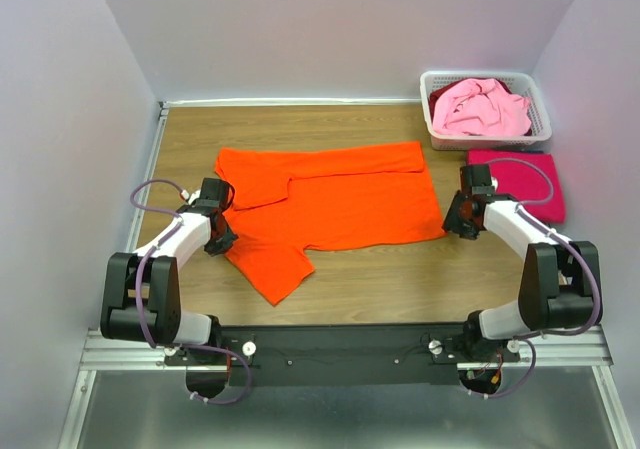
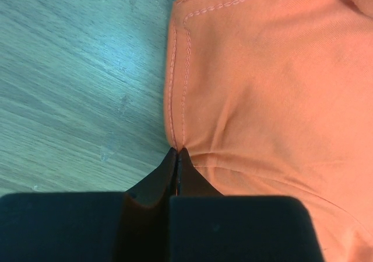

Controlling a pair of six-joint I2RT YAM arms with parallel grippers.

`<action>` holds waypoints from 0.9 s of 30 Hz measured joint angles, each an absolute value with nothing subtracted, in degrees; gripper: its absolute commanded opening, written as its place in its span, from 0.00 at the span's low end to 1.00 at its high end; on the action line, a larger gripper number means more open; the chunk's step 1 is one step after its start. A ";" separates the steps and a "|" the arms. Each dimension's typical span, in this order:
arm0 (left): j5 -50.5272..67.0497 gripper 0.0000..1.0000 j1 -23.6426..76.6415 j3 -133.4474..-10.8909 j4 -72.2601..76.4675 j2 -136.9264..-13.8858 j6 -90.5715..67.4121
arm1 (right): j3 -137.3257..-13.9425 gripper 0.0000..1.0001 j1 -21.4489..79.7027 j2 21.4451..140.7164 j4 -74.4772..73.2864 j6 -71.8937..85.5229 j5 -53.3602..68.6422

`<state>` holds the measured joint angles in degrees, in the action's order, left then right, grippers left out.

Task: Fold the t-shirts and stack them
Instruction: Fold the tshirt

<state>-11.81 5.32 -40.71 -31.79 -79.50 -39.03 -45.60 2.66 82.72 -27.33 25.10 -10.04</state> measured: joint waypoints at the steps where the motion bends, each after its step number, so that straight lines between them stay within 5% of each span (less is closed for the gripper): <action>1: -11.81 0.00 5.32 -40.71 -31.75 -79.50 -38.87 | -45.32 0.48 2.61 82.78 -27.14 25.39 -9.45; 15: -11.81 0.00 5.32 -40.71 -31.33 -79.11 -38.15 | -44.49 0.48 2.59 84.49 -24.82 26.89 -5.43; 23: -11.79 0.00 5.15 -40.71 -31.33 -79.11 -37.87 | -43.42 0.37 2.26 84.58 -24.25 27.20 -4.58; 27: -11.77 0.00 4.89 -40.71 -31.33 -79.11 -37.74 | -43.33 0.23 1.96 84.75 -23.75 27.18 -4.58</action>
